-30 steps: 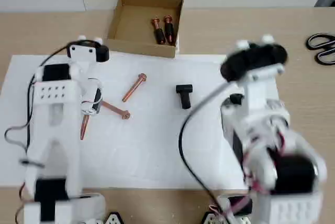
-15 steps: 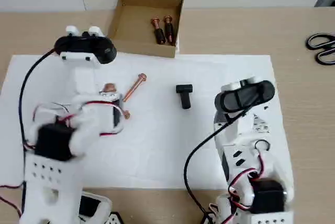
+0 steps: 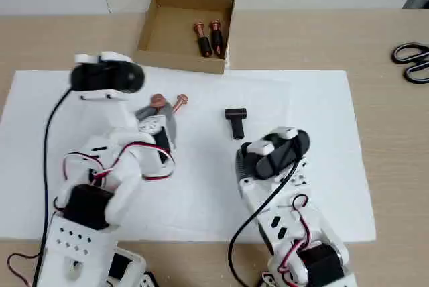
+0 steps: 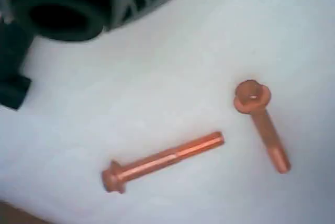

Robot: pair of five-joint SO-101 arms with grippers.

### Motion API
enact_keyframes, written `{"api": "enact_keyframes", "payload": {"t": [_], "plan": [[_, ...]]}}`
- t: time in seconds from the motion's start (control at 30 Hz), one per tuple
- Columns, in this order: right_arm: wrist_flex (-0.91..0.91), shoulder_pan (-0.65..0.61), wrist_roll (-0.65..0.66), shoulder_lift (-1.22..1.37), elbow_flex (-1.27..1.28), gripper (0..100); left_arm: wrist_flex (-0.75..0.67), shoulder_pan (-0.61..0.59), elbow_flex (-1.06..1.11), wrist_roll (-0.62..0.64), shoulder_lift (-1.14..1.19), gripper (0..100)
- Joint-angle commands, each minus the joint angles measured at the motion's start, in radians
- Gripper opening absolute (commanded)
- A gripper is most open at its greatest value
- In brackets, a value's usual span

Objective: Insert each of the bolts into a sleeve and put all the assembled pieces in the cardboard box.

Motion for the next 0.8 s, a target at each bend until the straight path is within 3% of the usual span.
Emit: {"api": "enact_keyframes", "payload": {"t": [0.0,0.23,0.4,0.77], "plan": [[-0.031,-0.077,-0.012,-0.002,0.002,0.5,-0.078,0.078,0.01,0.005,-0.025,1],[-0.031,-0.125,-0.012,-0.002,0.005,0.5,-0.126,0.166,0.013,0.012,-0.02,1],[-0.111,-0.131,-0.014,-0.004,0.063,0.5,-0.132,0.204,0.008,0.106,-0.02,1],[-0.122,-0.183,-0.014,-0.004,0.069,0.5,-0.199,0.236,0.062,0.109,-0.02,1]]}}
